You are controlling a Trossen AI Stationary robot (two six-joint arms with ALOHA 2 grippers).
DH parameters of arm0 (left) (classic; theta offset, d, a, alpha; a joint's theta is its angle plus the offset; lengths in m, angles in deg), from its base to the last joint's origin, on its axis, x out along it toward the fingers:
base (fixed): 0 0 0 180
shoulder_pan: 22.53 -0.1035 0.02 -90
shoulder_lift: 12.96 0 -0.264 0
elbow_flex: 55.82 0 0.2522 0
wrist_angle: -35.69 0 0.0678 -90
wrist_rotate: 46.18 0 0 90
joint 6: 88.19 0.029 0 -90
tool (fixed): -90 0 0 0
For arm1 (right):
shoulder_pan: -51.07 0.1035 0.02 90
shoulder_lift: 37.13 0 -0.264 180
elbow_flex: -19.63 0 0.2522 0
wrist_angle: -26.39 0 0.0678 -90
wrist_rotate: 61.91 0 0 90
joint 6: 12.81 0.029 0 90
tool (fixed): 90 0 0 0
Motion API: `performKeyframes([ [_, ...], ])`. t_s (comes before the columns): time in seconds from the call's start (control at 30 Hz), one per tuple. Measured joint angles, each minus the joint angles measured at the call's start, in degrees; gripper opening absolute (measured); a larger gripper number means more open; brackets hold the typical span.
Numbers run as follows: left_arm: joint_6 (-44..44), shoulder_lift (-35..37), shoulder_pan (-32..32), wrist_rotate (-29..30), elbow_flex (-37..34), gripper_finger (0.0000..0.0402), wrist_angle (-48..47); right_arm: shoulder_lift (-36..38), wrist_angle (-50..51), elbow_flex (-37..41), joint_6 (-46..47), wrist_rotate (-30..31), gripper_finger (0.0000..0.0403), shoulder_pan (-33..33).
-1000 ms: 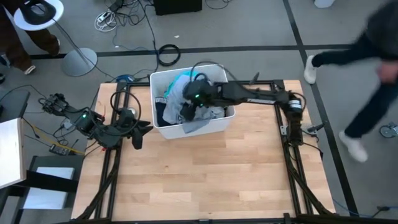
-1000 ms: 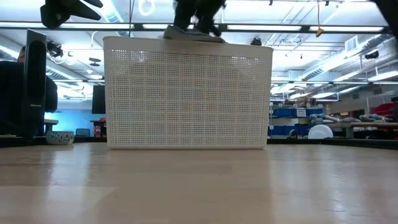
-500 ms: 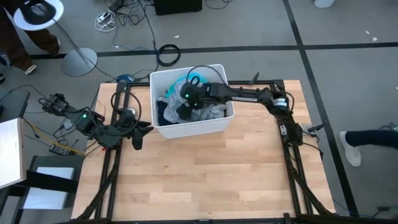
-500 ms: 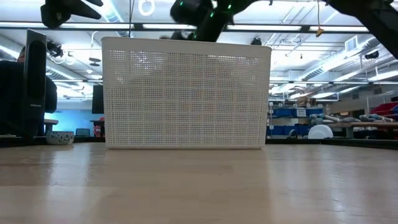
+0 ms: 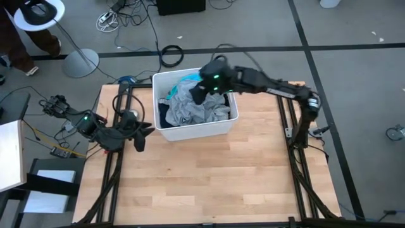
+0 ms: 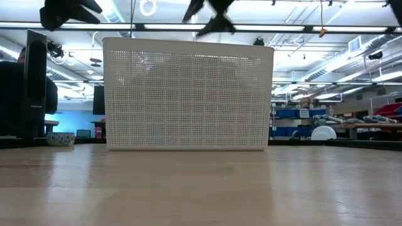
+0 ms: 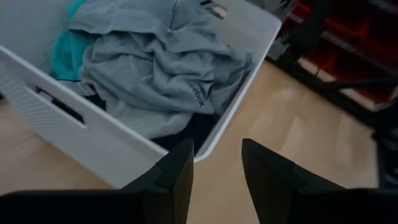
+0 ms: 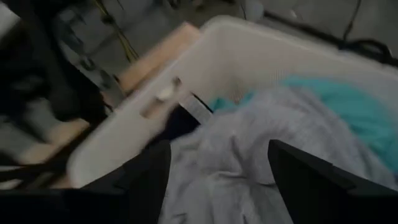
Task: Sort clothes
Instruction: Adjust the white bin, then return to Home Position
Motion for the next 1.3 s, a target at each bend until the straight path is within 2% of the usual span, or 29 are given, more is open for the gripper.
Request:
performKeyframes([
  [0.13, -1.7, 0.0, 0.0, -1.22, 0.0, 0.0142, -4.83, 5.89, 0.21, -0.09, -0.02, 0.0, 0.027, 0.87],
  [0.23, -1.68, -0.27, 0.0, -5.02, -0.69, 0.0142, -5.03, 9.56, 0.58, -0.07, -0.04, -0.02, 0.0268, 1.95],
  [0.33, -1.97, -0.83, 0.0, -8.71, -2.86, 0.0142, -5.02, 13.68, 0.64, -0.07, -0.02, -0.02, 0.0267, 3.22],
  [0.47, -6.47, -2.26, -0.51, -9.4, -7.04, 0.0142, -4.77, 18.48, 1.09, -0.09, 0.26, -0.02, 0.0267, 5.6],
  [0.6, -7.58, -3.04, -3.13, -9.38, -12.0, 0.0142, 2.08, 22.82, 0.9, -0.09, 1.55, 0.92, 0.0265, 8.85],
  [0.77, -4.56, -3.42, -8.08, -7.55, -17.33, 0.0142, 13.02, 26.89, 0.72, -0.09, 3.35, 2.94, 0.0259, 13.38],
  [0.87, -4.75, -3.37, -11.62, -5.77, -18.84, 0.0142, 15.78, 28.24, 0.58, -0.09, 3.8, 5.19, 0.0254, 16.82],
  [1.0, -4.49, -3.39, -16.71, -0.62, -19.7, 0.0142, 19.55, 28.69, 0.48, -0.09, 3.8, 8.74, 0.0248, 21.39],
  [1.07, -4.29, -3.33, -19.07, -0.48, -19.69, 0.0142, 21.13, 28.57, 0.53, -0.09, 3.71, 9.98, 0.0246, 23.26],
  [1.3, 1.2, -3.32, -22.14, -13.48, -19.69, 0.0142, 28.36, 28.53, 2.4, -0.09, 2.12, 10.47, 0.0244, 26.88],
])
